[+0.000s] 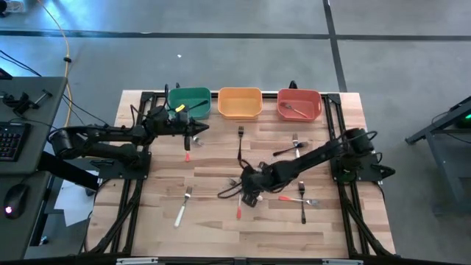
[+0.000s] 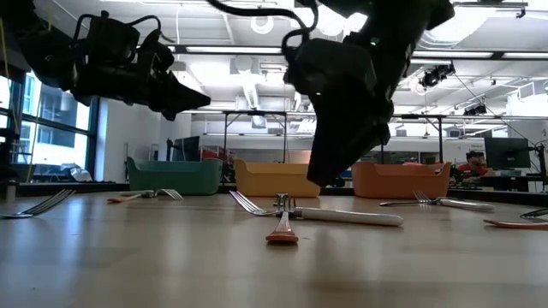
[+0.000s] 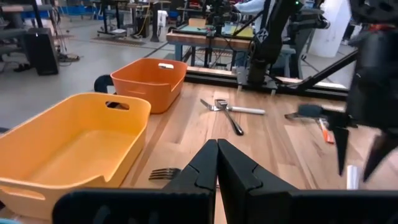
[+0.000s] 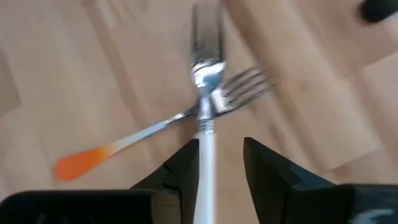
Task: Sort silverware by color (type)
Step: Put the white fork into the yellow bin
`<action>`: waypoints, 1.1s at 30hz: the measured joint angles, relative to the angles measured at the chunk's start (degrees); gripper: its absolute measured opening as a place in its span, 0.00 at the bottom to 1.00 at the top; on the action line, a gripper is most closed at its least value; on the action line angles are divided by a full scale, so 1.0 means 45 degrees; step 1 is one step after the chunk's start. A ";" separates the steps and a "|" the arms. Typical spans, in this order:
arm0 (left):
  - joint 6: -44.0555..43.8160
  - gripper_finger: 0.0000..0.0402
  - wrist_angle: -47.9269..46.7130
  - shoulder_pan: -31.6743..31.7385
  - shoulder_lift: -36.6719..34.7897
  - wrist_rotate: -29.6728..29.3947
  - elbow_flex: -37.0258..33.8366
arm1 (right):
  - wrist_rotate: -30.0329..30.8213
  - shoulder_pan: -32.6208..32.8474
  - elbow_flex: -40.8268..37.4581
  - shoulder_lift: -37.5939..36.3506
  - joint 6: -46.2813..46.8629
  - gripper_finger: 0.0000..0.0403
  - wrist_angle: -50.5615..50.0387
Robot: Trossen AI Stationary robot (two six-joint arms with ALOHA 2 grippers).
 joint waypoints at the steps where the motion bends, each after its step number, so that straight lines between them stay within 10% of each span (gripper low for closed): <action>1: -0.0128 0.00 -0.0007 0.0000 0.0000 0.0000 0.0000 | -0.0095 0.0050 0.0269 0.0235 0.0076 0.27 -0.0094; 17: -0.0243 0.00 0.0002 0.0005 0.0000 0.0000 0.0000 | -0.0208 -0.0022 0.0711 0.1450 0.0895 0.26 -0.1069; 27: -0.0433 0.00 -0.0024 0.0005 0.0000 -0.0005 0.0000 | -0.1157 -0.0393 0.0686 0.1460 0.0045 0.03 -0.1162; 33: -0.0840 0.00 -0.0755 -0.0212 0.0003 -0.0028 0.0005 | -0.2404 -0.0755 0.1075 0.1372 -0.0939 0.05 -0.1259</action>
